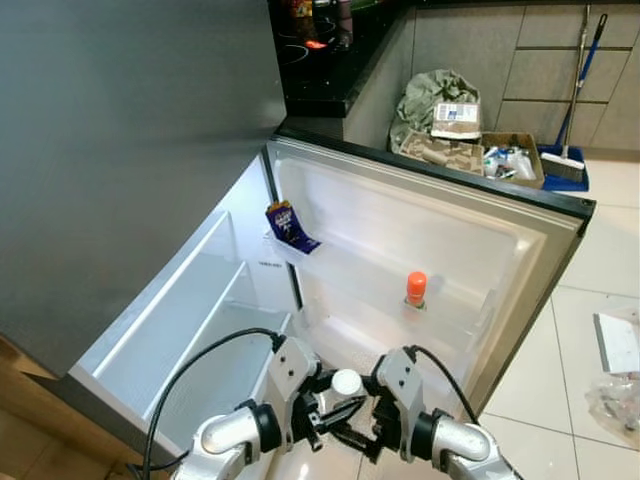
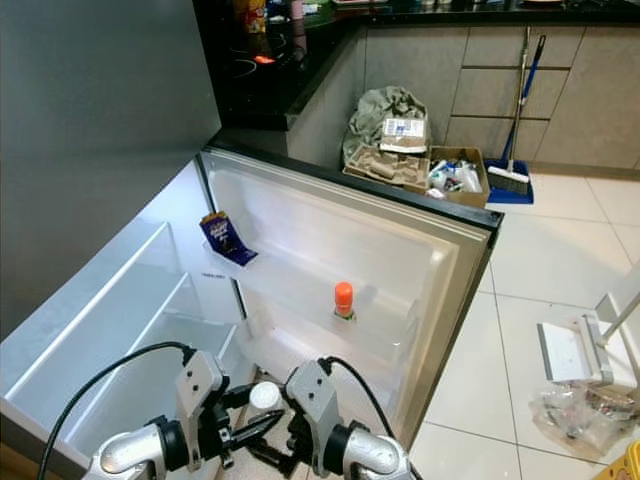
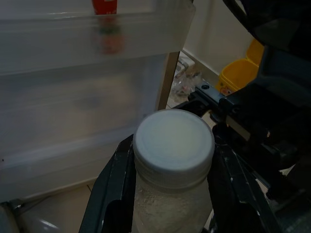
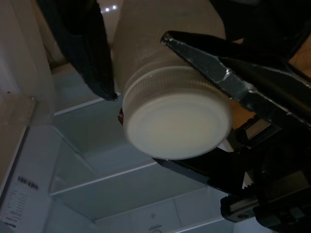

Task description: Restocking fridge

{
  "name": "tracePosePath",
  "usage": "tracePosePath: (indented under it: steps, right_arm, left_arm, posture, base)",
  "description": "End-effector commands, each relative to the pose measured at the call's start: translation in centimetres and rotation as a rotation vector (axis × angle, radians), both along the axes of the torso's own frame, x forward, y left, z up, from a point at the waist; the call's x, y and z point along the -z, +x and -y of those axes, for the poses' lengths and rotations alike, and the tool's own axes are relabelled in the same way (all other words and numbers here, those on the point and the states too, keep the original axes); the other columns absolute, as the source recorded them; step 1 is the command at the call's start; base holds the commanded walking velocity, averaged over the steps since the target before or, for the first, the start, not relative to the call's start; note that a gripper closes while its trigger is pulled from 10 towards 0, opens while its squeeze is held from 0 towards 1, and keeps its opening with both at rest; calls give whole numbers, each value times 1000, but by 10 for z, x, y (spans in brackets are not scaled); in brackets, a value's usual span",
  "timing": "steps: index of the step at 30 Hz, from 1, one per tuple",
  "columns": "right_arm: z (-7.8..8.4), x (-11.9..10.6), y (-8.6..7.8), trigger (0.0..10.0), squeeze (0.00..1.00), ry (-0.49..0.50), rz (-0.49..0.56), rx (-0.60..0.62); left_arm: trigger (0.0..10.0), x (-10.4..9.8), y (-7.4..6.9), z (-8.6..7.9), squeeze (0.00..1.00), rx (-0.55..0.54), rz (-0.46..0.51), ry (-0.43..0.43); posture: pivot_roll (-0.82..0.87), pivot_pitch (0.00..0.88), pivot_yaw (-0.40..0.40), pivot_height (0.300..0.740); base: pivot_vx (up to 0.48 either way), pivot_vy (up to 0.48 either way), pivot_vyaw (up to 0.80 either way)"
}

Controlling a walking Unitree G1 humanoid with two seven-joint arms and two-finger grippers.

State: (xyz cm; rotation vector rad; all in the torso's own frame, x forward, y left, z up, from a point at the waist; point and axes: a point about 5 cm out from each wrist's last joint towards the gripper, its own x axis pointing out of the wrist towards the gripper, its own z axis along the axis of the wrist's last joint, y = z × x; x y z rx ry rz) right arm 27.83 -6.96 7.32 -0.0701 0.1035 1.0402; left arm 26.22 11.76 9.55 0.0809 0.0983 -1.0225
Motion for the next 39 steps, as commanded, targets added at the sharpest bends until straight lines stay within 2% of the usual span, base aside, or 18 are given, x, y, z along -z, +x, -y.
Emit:
tracePosePath:
  steps: [1,11,12,13,14,15,23,33,34,35,37,39]
  right_arm:
    - [-6,-4,-3,10000,1000,36,3,-20]
    - [-5,-1,-4,10000,1000,13,11,-12]
    - [-3,2,-6,10000,867,-9,8,-16]
    - [-2,5,-7,10000,529,-28,3,-23]
    - [-2,5,-7,10000,529,-28,3,-23]
    - [4,14,-13,10000,0,-83,-13,-38]
    - [29,40,-33,10000,0,-181,-91,-9]
    - [52,51,-32,10000,0,-236,-102,116]
    - [63,56,-32,10000,0,-284,-96,171]
    - [63,56,-32,10000,0,-284,-96,171]
    - [81,63,-30,10000,0,-329,-110,284]
    - [93,64,-30,10000,0,-338,-121,367]
  left_arm:
    - [0,6,-3,-1,0,1,-27,11]
    - [0,5,-2,-2,0,-7,-22,13]
    - [0,4,-1,-2,0,-11,-17,15]
    - [0,4,-1,-2,0,-13,-14,17]
    - [0,4,-1,-2,0,-13,-14,17]
    - [0,3,1,-3,0,-17,-8,17]
    - [0,0,4,-6,0,-25,3,16]
    - [0,2,4,-8,0,-23,5,39]
    - [0,3,5,-12,0,-32,10,59]
    - [0,3,5,-12,0,-32,10,59]
    - [0,1,9,-23,0,-64,25,89]
    - [0,-4,12,-31,0,-90,41,96]
  posture:
    - [-81,169,61,740]
    - [-78,170,59,740]
    - [-78,170,59,740]
    - [-78,170,59,740]
    - [-78,170,59,740]
    - [-77,170,59,740]
    - [-80,173,65,740]
    - [-81,170,63,740]
    - [-81,170,62,740]
    - [-81,170,62,740]
    - [-80,170,58,740]
    - [-79,169,55,740]
  base:
    - [0,0,0]
    - [0,0,0]
    - [0,0,0]
    - [0,0,0]
    - [0,0,0]
    - [0,0,0]
    - [0,0,0]
    - [0,0,0]
    - [0,0,0]
    - [0,0,0]
    - [0,0,0]
    - [0,0,0]
